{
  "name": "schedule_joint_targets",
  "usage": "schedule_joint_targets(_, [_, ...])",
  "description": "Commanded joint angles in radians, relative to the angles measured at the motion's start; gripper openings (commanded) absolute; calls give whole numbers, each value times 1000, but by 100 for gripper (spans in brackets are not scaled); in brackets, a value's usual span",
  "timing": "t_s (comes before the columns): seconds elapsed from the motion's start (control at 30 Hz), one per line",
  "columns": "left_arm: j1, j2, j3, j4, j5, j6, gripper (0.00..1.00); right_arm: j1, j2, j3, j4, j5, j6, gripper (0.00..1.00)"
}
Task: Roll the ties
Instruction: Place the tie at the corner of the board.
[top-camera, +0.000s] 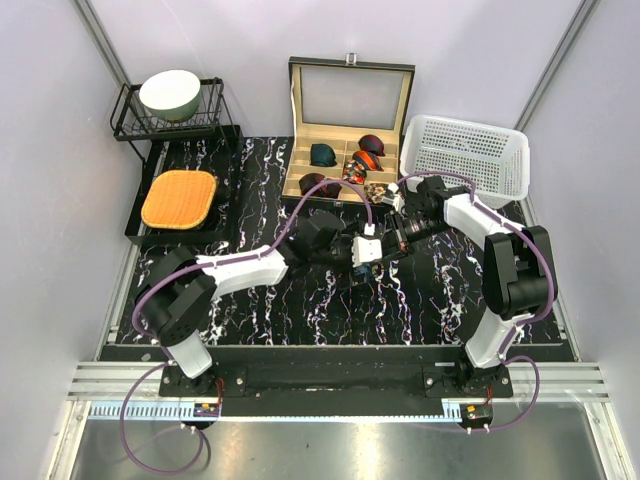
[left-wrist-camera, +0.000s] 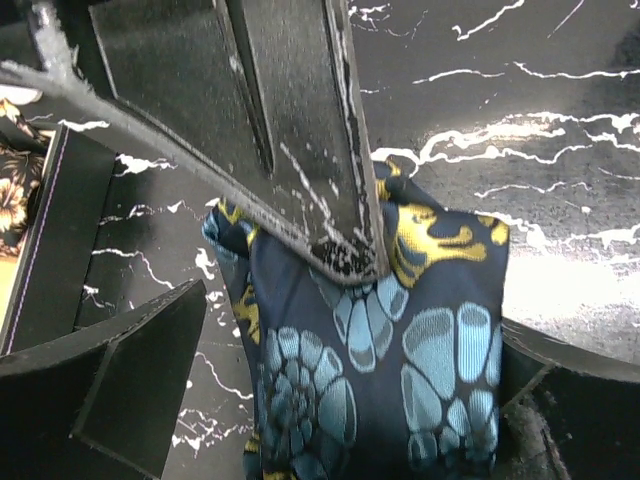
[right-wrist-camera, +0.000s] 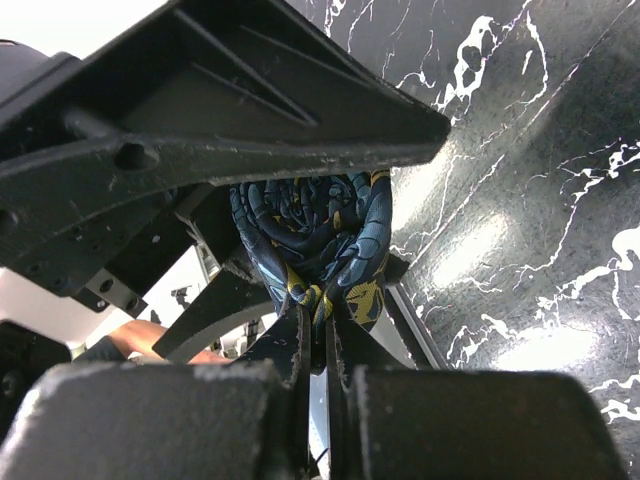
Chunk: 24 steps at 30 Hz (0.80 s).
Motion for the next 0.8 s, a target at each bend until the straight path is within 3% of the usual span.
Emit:
schedule_joint_targets(0.0, [-9,11,66,16,25,39,86,15,-42,20,8,-44,15,0])
schedule_joint_targets(0.07, [-9,11,71,-25,37,42,66,15,-47,24,6,-41,18,0])
schedule_joint_targets(0.1, [-9,8,72,-33,39,35,40,15,-47,27,5,-38,19,0])
schedule_joint_targets(0.2, [-10,-13,56,-39,34,27,8,14,-48,35,6,-31,27,0])
schedule_joint_targets(0.23, [-9,-20,59,-50,26,18,21,15,-47,41,6,-29,27,0])
schedule_joint_targets(0.27, [-9,-24,65,-65,20,10,50,15,-45,46,6,-28,30,0])
schedule_joint_targets(0.3, [-9,-27,69,-77,-13,-25,98,14,-45,52,5,-22,36,0])
schedule_joint_targets(0.4, [14,-108,57,-142,-29,-99,99,4,-35,78,-1,-20,47,0])
schedule_joint_targets(0.6, [230,-390,-38,-286,28,-205,99,-69,-30,154,-23,-11,68,0])
schedule_joint_targets(0.73, [353,-478,32,-433,-70,-339,99,-108,-27,211,-37,-5,84,0])
schedule_joint_targets(0.77, [390,-474,65,-468,-31,-411,99,-109,-34,222,-38,5,87,0])
